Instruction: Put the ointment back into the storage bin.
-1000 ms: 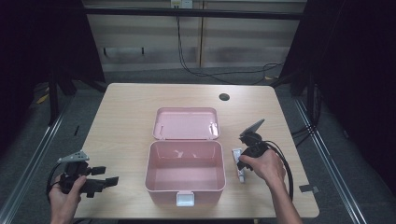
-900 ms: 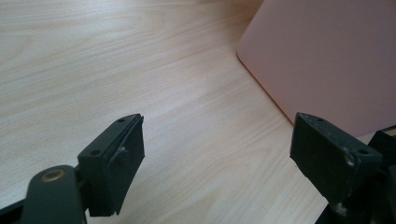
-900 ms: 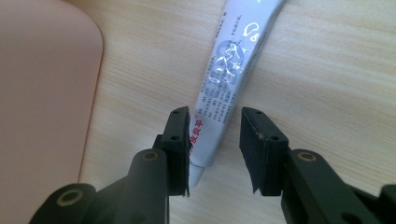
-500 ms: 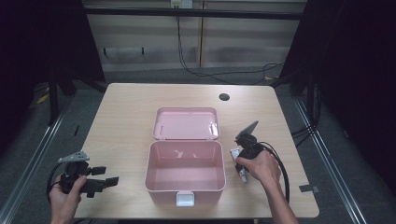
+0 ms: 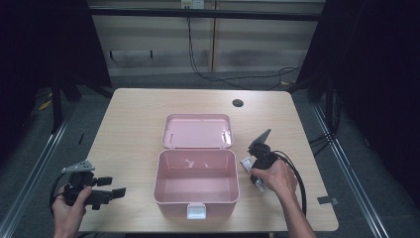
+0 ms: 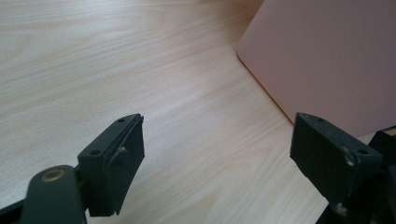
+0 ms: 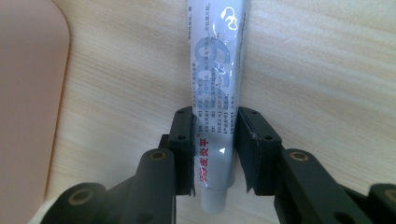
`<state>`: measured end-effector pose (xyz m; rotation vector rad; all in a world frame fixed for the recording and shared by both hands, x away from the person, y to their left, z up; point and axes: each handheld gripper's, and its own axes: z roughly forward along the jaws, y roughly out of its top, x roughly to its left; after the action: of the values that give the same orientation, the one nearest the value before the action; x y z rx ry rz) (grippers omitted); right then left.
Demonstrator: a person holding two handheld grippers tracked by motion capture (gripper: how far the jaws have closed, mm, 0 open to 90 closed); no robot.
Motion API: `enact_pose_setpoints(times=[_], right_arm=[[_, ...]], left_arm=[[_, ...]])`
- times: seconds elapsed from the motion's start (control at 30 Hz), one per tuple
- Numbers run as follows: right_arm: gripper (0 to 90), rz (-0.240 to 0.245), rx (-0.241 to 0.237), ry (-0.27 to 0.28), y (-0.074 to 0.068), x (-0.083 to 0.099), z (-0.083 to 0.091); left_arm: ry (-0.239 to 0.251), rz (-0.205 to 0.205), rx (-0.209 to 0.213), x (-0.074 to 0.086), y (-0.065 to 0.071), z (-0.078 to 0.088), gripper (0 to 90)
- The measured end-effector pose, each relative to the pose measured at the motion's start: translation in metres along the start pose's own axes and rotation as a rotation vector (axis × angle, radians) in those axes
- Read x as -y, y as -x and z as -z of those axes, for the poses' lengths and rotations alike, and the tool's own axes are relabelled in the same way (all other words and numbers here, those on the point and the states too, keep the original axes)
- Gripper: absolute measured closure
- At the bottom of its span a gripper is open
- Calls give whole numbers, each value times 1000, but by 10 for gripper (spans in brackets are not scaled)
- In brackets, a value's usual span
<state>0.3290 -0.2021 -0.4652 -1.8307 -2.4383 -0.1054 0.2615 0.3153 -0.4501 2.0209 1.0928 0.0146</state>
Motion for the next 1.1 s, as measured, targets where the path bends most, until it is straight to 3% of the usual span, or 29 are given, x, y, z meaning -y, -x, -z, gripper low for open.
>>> enact_pose_setpoints(times=[0.37, 0.93, 1.1], right_arm=[[715, 54, 55, -5, -7, -4, 1], [715, 138, 23, -16, 1, 6, 15], [716, 163, -6, -5, 4, 10, 22]], left_arm=[[4, 5, -1, 0, 0, 0, 177], [4, 5, 0, 0, 0, 0, 176], [5, 6, 0, 0, 0, 0, 176]])
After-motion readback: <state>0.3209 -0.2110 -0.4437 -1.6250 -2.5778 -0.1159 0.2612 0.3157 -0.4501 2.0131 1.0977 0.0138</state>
